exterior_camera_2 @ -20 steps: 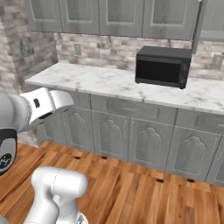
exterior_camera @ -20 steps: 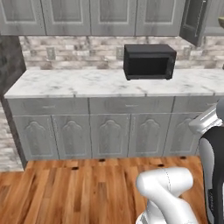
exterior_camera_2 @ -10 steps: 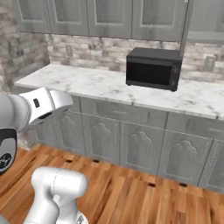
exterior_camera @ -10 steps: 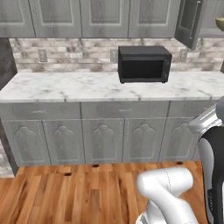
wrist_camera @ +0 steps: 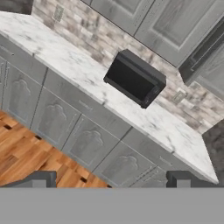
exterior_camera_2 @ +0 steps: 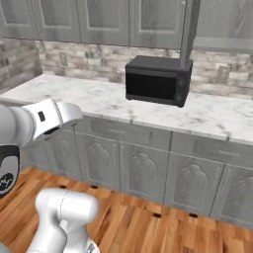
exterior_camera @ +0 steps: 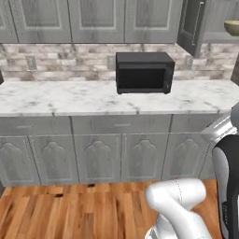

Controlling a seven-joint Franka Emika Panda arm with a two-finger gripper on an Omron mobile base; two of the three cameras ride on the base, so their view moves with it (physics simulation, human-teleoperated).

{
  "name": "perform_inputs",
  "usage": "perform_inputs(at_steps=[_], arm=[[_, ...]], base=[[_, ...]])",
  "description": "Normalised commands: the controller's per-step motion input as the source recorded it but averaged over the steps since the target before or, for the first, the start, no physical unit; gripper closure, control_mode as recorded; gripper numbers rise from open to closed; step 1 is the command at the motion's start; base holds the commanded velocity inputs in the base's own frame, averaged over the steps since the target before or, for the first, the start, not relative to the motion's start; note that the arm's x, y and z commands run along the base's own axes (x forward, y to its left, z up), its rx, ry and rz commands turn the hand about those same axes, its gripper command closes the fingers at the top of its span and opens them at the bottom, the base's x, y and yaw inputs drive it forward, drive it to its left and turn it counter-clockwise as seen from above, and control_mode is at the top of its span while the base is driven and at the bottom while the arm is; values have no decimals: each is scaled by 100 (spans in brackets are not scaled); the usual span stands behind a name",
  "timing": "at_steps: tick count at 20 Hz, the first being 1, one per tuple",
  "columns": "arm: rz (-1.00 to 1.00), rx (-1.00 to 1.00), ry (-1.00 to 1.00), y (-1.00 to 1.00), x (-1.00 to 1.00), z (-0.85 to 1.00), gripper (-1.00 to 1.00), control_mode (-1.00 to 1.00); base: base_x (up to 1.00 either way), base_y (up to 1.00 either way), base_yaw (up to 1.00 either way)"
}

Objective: Move the bowls from the cabinet to the plates on the dining table.

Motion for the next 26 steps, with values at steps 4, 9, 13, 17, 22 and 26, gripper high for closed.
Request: perform_inputs(at_steps=[4,9,13,17,22,26], arm=[[0,0,0,0,0,0,-100,100],[0,0,0,0,0,0,-100,100],[0,0,0,0,0,0,-100,100],[0,0,0,0,0,0,-100,100],[0,0,0,0,0,0,-100,100],[0,0,0,0,0,0,-100,100]], base=[[34,-51,0],[30,-51,0],[30,-52,0],[28,-51,0],[29,-49,0],[33,-49,0]])
